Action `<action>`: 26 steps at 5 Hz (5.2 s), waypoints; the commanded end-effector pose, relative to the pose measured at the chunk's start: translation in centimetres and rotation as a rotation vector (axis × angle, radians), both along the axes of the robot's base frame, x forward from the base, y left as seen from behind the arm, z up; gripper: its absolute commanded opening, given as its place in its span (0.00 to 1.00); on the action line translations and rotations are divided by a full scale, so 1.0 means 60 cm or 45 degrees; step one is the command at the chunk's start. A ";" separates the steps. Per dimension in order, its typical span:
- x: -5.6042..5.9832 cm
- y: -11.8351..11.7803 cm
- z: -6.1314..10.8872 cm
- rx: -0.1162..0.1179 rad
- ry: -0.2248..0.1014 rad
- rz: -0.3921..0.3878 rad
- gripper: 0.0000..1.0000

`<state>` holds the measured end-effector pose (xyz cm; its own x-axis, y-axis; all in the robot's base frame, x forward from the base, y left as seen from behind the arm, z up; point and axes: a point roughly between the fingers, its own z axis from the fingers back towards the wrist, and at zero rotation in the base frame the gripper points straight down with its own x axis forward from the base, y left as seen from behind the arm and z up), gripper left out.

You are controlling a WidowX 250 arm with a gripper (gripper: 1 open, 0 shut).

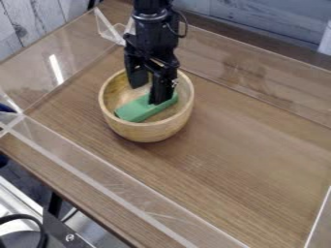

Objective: Remove the green block from inside the brown bowl and put it on the table

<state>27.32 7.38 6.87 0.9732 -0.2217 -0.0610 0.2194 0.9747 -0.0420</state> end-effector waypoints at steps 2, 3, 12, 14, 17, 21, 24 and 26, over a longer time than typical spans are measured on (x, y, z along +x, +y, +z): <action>0.014 0.009 0.011 0.023 -0.075 0.004 1.00; 0.015 0.011 -0.001 0.023 -0.067 0.002 1.00; 0.022 0.011 0.014 0.043 -0.101 0.029 0.00; 0.023 0.008 0.029 0.051 -0.120 0.038 0.00; 0.025 0.003 0.055 0.059 -0.155 0.053 0.00; 0.052 -0.086 0.089 0.018 -0.226 -0.011 0.00; 0.136 -0.185 0.034 -0.012 -0.203 -0.073 0.00; 0.159 -0.203 -0.033 -0.029 -0.146 -0.084 0.00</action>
<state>35.54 -4.51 2.89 0.9590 -0.2829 -0.0190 0.2818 0.9583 -0.0467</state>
